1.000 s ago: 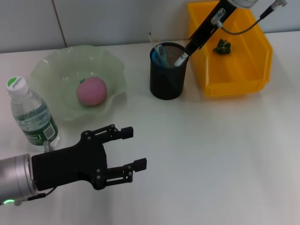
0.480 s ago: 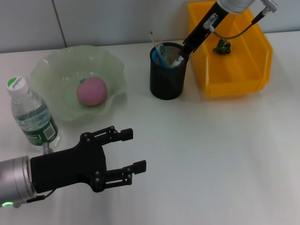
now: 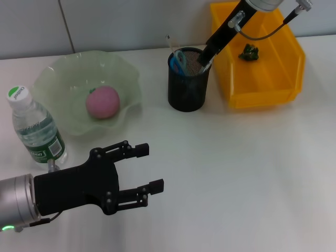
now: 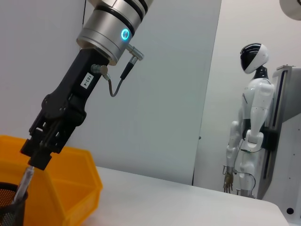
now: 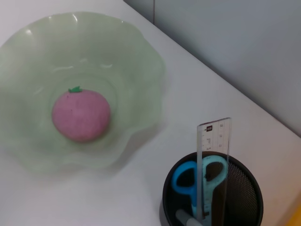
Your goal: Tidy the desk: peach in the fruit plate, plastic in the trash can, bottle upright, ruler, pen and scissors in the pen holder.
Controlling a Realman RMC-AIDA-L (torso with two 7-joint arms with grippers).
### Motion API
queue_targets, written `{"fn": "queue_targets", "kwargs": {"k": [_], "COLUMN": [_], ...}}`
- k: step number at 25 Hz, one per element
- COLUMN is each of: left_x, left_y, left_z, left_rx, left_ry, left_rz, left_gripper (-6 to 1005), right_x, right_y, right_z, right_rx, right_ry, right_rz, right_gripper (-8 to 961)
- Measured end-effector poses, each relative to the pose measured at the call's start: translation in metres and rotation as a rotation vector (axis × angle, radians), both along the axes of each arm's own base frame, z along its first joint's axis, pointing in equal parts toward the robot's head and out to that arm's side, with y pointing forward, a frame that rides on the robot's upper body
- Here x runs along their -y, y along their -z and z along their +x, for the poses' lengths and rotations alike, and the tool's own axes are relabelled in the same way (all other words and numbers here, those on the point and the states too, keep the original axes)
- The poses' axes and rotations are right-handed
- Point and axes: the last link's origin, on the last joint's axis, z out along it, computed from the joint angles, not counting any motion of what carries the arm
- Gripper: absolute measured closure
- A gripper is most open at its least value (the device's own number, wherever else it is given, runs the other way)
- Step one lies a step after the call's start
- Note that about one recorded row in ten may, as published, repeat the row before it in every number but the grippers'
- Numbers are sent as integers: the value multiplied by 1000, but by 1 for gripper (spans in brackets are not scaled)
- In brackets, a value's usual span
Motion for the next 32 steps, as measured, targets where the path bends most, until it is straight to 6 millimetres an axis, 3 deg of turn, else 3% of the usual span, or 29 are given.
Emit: {"fn": "queue_targets", "kwargs": {"k": [10, 14, 18, 22, 23, 24, 32], "left_x": [0, 0, 0, 0, 0, 0, 2], "left_y": [0, -1, -1, 0, 0, 0, 4], "left_z": [0, -1, -1, -1, -1, -1, -6], "left_rx": [1, 0, -1, -5, -7, -7, -15], "left_ry": [0, -2, -1, 0, -1, -1, -12], "left_rz": [0, 0, -1, -6, -9, -9, -12], "left_gripper": [207, 207, 207, 208, 208, 208, 207], "right_x": [5, 22, 48, 81, 98, 98, 163], "right_y": [-8, -24, -39, -50, -53, -53, -32], "right_z": [-8, -7, -1, 22, 36, 36, 121], "right_rx": [-43, -147, -364, -601, -705, -705, -962], "right_ry": [-70, -160, -252, -354, -391, -391, -454], "right_rz": [70, 158, 183, 195, 191, 191, 113], "right_gripper": [245, 244, 244, 244, 244, 244, 245]}}
